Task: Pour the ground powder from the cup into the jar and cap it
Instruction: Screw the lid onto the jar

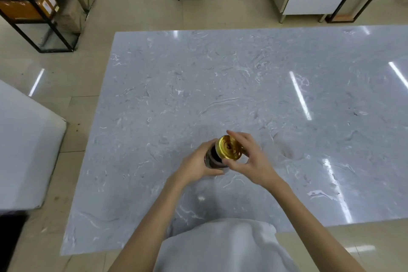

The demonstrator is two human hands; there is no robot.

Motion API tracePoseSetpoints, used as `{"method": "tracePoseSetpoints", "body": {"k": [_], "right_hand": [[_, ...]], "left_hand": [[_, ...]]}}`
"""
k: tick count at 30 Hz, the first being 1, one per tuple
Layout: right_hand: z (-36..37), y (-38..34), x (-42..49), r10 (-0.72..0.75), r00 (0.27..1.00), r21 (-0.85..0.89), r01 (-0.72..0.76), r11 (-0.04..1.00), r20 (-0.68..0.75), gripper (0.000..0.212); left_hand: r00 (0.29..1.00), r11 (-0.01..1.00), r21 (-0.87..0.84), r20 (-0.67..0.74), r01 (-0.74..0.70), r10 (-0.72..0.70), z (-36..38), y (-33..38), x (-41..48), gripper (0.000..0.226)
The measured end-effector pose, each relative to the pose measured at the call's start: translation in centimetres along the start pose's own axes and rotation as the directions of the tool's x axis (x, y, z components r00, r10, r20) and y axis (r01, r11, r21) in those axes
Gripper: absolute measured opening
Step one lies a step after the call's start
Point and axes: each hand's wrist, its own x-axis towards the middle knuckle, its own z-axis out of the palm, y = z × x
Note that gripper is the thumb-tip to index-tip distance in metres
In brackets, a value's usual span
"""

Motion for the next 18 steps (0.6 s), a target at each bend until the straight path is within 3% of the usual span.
{"method": "tracePoseSetpoints", "body": {"k": [7,18], "right_hand": [[0.7,-1.1,0.5,-0.041,0.996,-0.285,0.063,0.957,0.085,0.075],[-0.2,-0.9,1.5,-0.074,0.979,-0.273,0.125,0.954,0.191,0.075]], "left_hand": [[0.999,0.999,-0.046,-0.019,0.026,-0.027,-0.1,0.4,-0.4,0.082],[0.999,0.997,-0.053,0.016,0.049,-0.048,-0.6,0.6,-0.4,0.081]]}}
